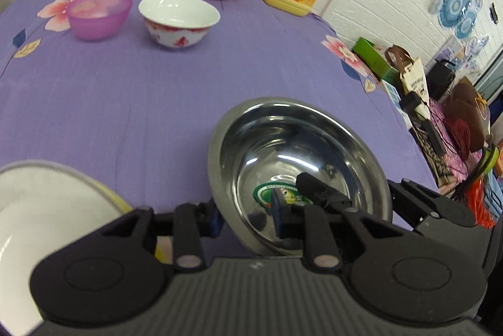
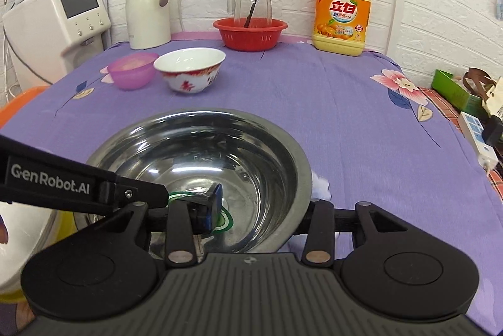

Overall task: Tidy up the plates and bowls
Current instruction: 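Lift the steel bowl with the right tool, then lower the steel bowl onto the plate stack and open the right tool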

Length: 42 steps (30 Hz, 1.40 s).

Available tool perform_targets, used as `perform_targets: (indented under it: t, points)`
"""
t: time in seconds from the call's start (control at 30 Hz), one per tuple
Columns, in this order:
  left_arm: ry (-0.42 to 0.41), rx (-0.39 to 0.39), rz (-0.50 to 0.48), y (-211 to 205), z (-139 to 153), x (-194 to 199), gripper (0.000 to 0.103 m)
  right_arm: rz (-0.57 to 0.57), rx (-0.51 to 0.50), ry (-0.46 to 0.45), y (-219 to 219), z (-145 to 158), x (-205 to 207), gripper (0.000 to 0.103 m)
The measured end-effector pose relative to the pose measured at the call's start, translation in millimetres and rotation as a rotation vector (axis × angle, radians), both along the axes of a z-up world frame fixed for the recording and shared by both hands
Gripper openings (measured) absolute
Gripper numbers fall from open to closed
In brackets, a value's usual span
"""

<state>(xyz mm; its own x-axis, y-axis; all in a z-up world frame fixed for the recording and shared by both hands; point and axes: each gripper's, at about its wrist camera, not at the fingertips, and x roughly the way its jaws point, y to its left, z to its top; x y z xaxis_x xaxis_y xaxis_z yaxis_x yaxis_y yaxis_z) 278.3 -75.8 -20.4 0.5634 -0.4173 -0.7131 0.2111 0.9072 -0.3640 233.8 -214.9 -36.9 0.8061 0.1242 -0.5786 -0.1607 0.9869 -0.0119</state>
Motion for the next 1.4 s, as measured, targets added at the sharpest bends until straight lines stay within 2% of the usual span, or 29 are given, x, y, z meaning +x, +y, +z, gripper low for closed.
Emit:
perform_targets:
  t: [0.2,0.37,0.63,0.77,0.83,0.87,1.0,1.07,1.13,1.27,1.4]
  points:
    - [-0.018,0.015,-0.047,-8.7,-4.0,-24.5,0.021,-0.041,0.016,-0.006,-3.5,-5.8,-29.2,0.077]
    - [0.008,0.017,-0.082,-19.7,-11.2,-23.1,0.021,-0.066,0.031,0.015,-13.0,-13.0,-33.5,0.078]
    - [0.003,0.04,-0.112,-25.9,-19.3,-35.1,0.021,-0.073,0.074,0.028,-19.6,-24.2,-50.5,0.08]
    - [0.005,0.032,-0.117,-27.0,-22.5,-38.9,0.021,-0.077,0.106,0.02,-22.1,-28.2,-58.5,0.086]
    - [-0.012,0.052,-0.122,-30.2,-22.8,-39.1,0.021,-0.071,0.101,0.02,-21.1,-28.3,-57.5,0.089]
    - [-0.014,0.053,-0.118,-30.6,-22.6,-38.7,0.023,-0.067,0.102,0.022,-21.1,-27.9,-56.3,0.092]
    - [-0.052,0.071,-0.097,-27.9,-14.3,-39.8,0.058,-0.078,0.133,0.019,-28.2,-25.0,-57.9,0.103]
    - [-0.099,0.095,-0.078,-26.9,-3.9,-43.6,0.066,-0.1,0.131,0.01,-33.3,-22.4,-61.3,0.103]
    - [-0.144,0.112,-0.07,-24.2,5.9,-44.5,0.066,-0.118,0.15,-0.004,-41.5,-18.5,-66.3,0.103]
    - [-0.178,0.084,-0.043,-12.8,21.2,-38.7,0.067,-0.166,0.221,-0.038,-61.1,-10.4,-74.1,0.103]
    - [-0.204,0.084,-0.006,-2.3,32.5,-30.2,0.068,-0.185,0.219,-0.052,-66.7,-5.4,-72.8,0.103]
